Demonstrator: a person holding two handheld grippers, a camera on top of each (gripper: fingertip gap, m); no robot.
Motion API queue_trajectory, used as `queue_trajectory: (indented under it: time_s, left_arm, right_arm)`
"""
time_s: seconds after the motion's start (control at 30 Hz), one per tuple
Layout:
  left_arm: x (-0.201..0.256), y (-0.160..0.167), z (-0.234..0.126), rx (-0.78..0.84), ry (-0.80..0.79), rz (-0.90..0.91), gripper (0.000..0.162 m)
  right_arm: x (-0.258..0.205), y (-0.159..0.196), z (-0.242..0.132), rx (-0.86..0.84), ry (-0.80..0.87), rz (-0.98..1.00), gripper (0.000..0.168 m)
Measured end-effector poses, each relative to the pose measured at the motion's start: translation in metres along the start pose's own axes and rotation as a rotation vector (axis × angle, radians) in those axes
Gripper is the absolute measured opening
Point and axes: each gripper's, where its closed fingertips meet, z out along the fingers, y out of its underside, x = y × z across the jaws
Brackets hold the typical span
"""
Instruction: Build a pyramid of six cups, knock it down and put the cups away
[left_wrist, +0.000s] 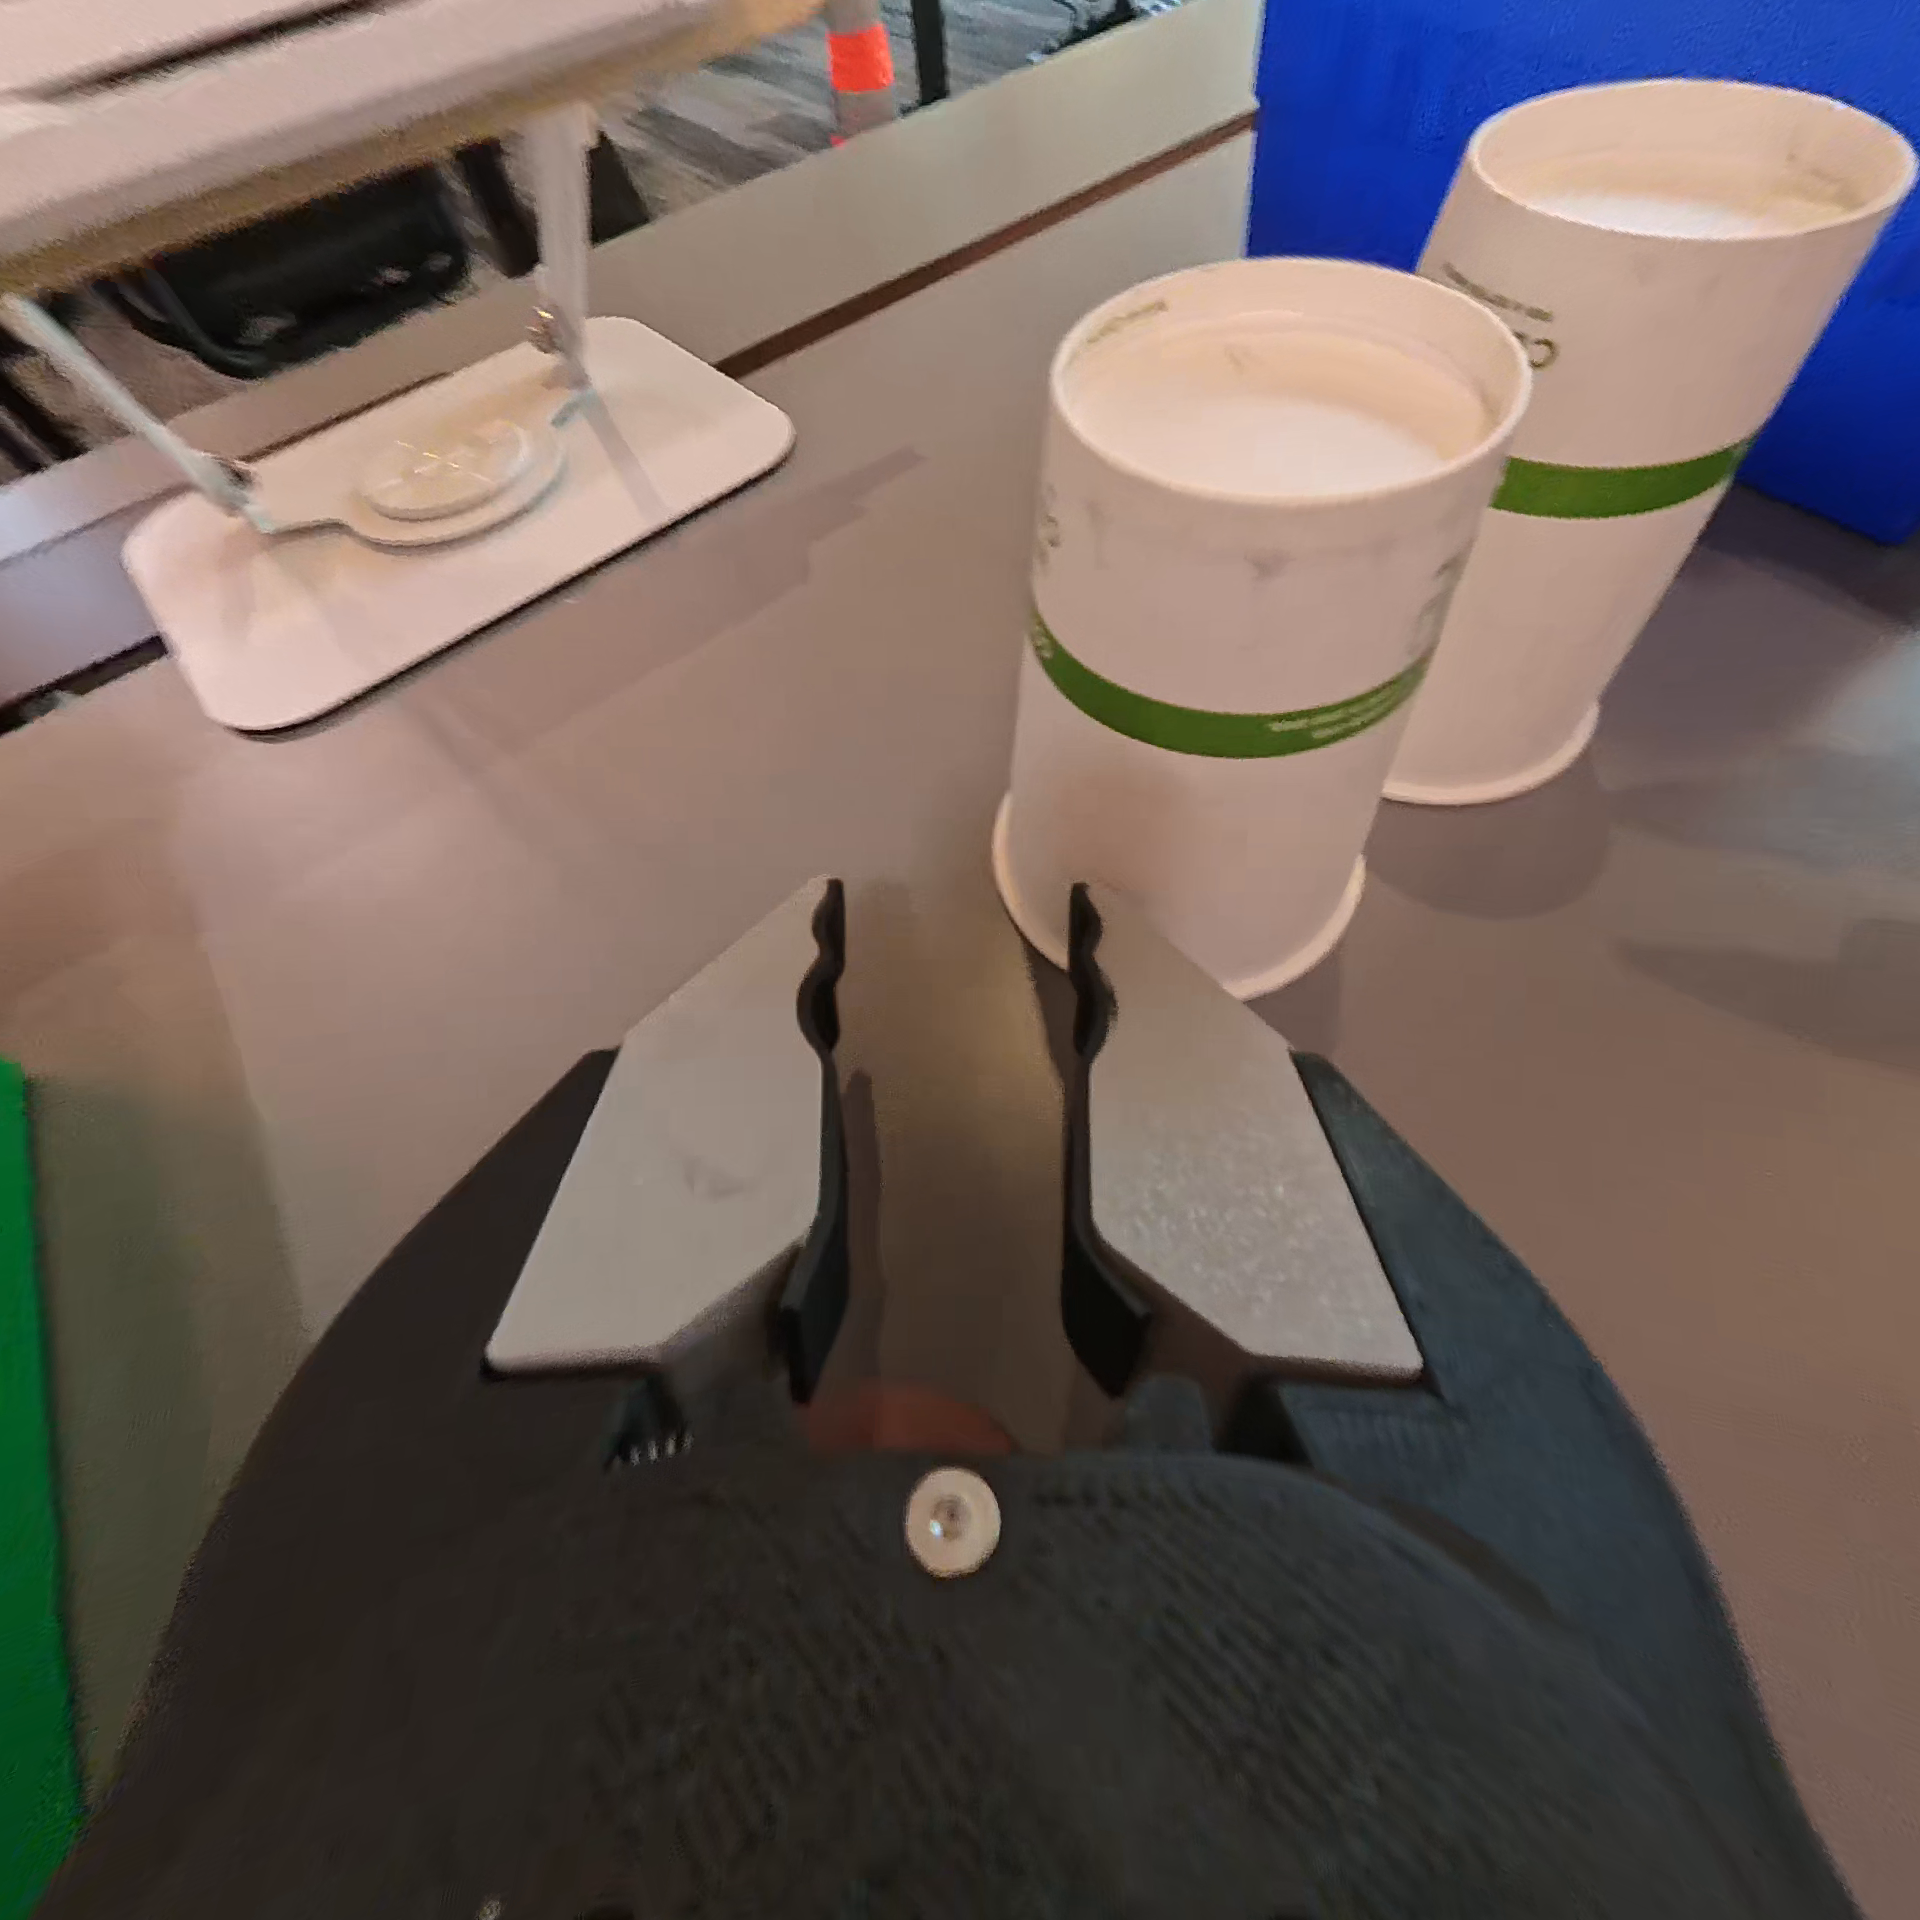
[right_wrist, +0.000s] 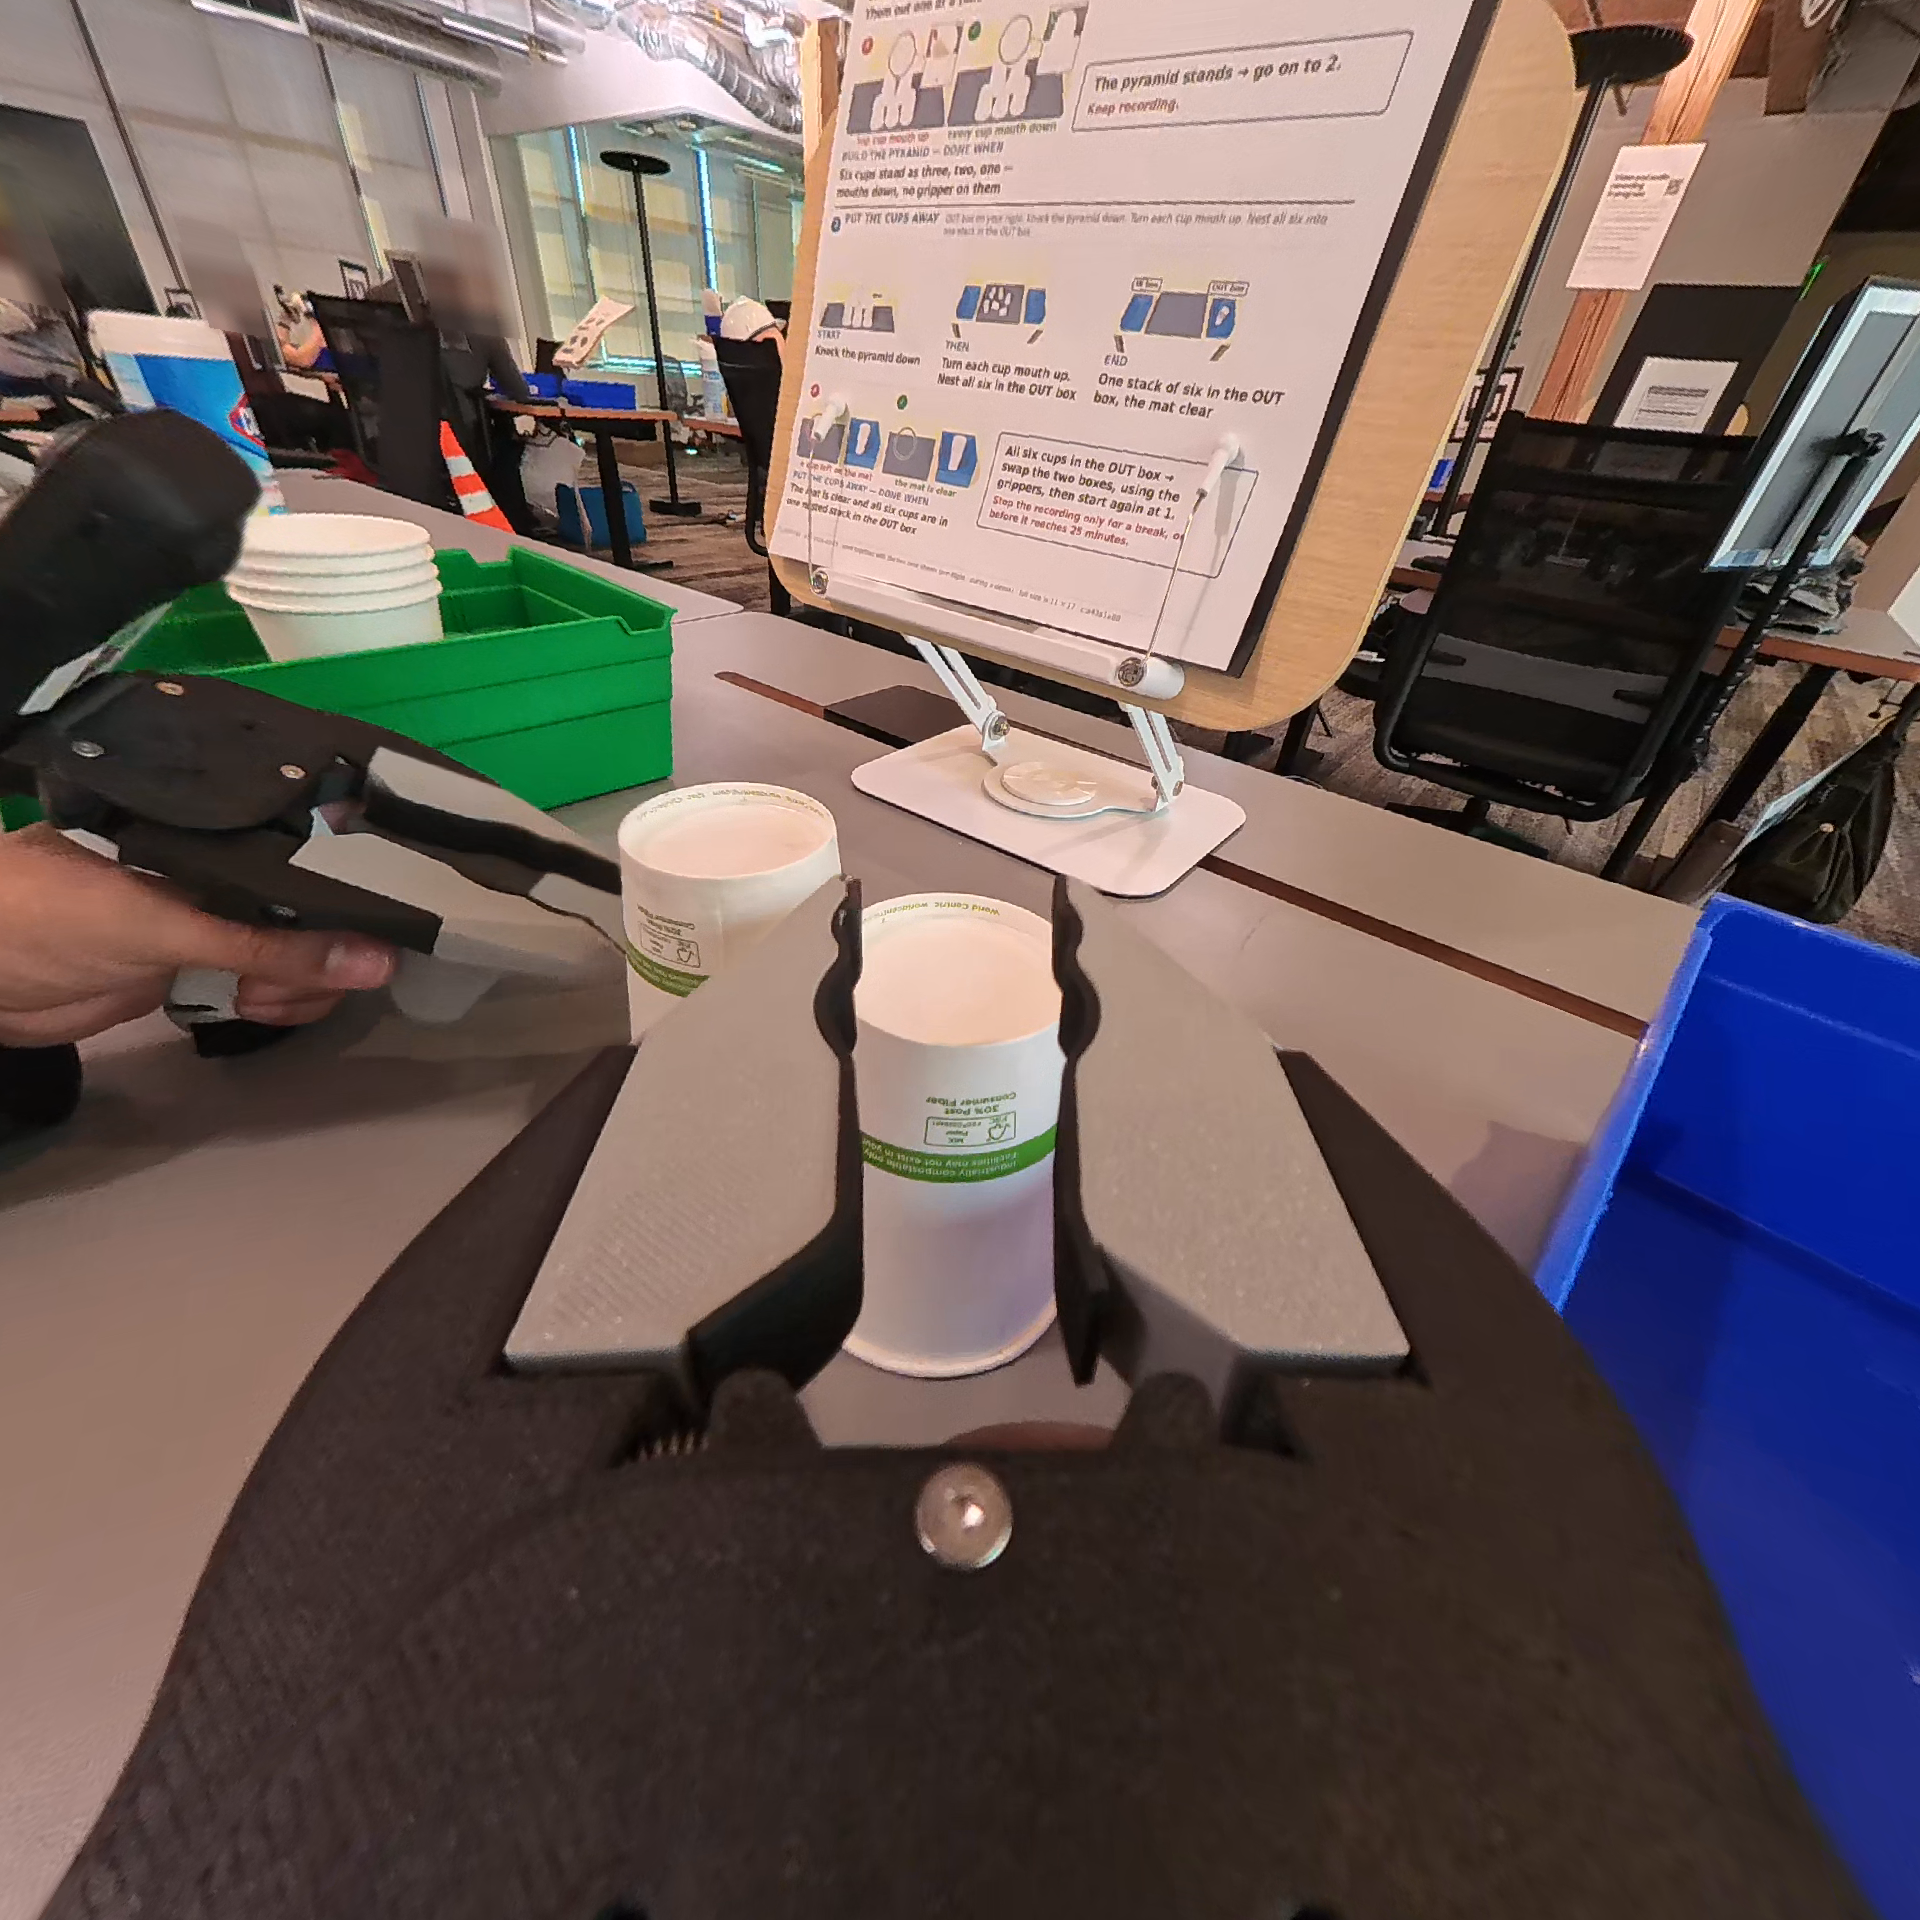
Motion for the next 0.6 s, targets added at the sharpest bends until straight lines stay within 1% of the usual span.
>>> queue_trajectory:
  time_s: [0.13,0.2,0.27,0.33,0.4,0.47,0.53,0.6]
  left_arm:
    - [-0.022,-0.014,-0.02,0.092,-0.148,-0.006,0.041]
    - [-0.024,-0.026,-0.04,0.153,-0.159,-0.012,0.039]
    - [-0.029,-0.039,-0.065,0.169,-0.175,0.07,0.031]
    - [-0.048,-0.051,-0.093,0.141,-0.228,0.14,0.029]
    - [-0.071,-0.058,-0.118,0.072,-0.233,0.143,0.029]
    - [-0.107,-0.059,-0.139,0.0,-0.281,0.124,0.029]
    - [-0.137,-0.05,-0.153,-0.088,-0.291,0.079,0.026]
    - [-0.16,-0.037,-0.16,-0.168,-0.301,0.023,0.028]
  right_arm:
    - [0.001,-0.002,-0.001,0.009,0.01,-0.011,0.034]
    - [0.002,-0.001,-0.001,0.009,0.011,-0.013,0.033]
    - [0.001,0.0,-0.001,0.005,0.004,-0.009,0.033]
    - [-0.003,-0.001,-0.001,0.005,-0.012,-0.007,0.033]
    - [-0.007,-0.004,-0.001,0.013,-0.022,-0.019,0.033]
    - [-0.011,-0.006,-0.002,0.018,-0.025,-0.037,0.033]
    - [-0.013,-0.007,-0.002,0.021,-0.026,-0.051,0.033]
    - [-0.014,-0.008,-0.003,0.022,-0.029,-0.052,0.033]
